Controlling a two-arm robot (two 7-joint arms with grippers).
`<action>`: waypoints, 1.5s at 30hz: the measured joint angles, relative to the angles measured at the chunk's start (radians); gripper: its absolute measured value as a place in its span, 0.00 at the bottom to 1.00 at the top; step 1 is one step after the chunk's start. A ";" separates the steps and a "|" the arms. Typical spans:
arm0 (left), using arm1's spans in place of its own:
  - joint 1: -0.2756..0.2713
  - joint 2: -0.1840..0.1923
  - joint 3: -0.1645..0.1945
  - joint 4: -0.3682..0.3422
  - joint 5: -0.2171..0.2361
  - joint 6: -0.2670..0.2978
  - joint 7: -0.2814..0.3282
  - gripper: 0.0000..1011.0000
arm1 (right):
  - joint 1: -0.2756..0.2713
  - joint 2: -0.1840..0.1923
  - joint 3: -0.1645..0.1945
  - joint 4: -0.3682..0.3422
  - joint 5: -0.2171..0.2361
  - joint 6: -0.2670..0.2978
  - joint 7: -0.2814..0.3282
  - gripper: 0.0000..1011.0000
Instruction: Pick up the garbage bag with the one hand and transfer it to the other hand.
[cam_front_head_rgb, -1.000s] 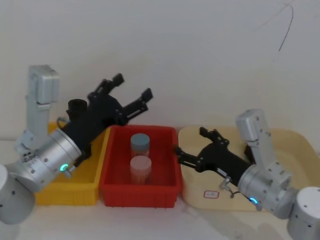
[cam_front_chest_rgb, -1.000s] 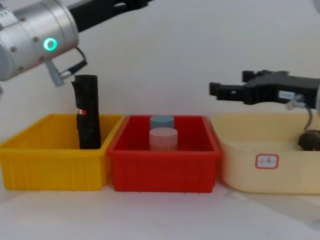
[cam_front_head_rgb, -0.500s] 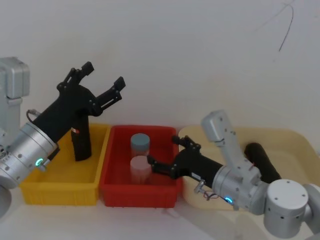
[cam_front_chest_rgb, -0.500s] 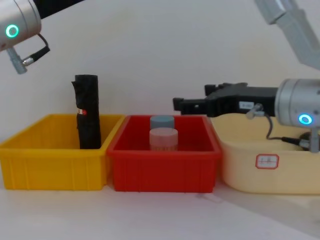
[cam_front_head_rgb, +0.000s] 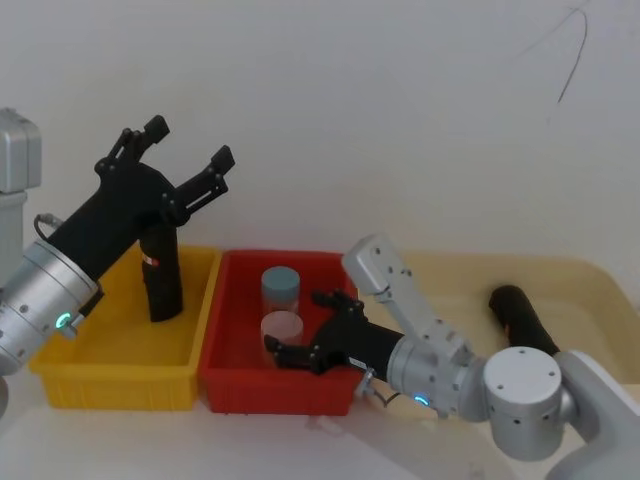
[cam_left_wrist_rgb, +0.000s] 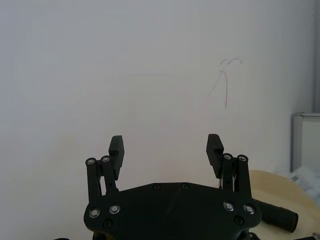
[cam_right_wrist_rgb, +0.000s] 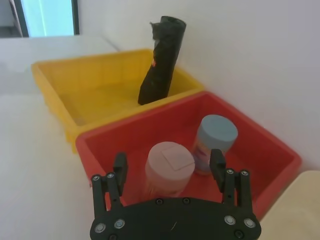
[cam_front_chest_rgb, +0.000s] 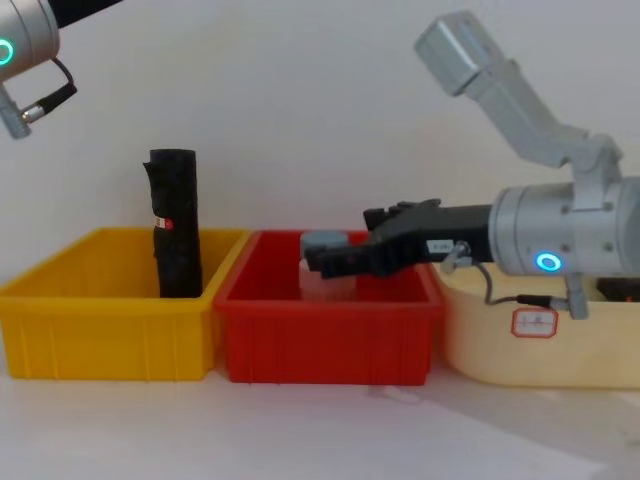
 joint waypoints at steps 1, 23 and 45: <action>0.000 0.000 0.000 0.000 0.000 0.000 0.001 0.99 | 0.013 -0.006 -0.009 0.018 -0.006 -0.001 0.000 0.99; 0.004 0.006 -0.007 -0.007 0.005 -0.002 0.008 0.99 | 0.122 -0.059 -0.056 0.198 -0.049 -0.020 0.001 0.99; 0.005 0.007 -0.008 -0.008 0.005 -0.002 0.009 0.99 | 0.181 -0.090 -0.083 0.293 -0.091 0.014 0.006 0.81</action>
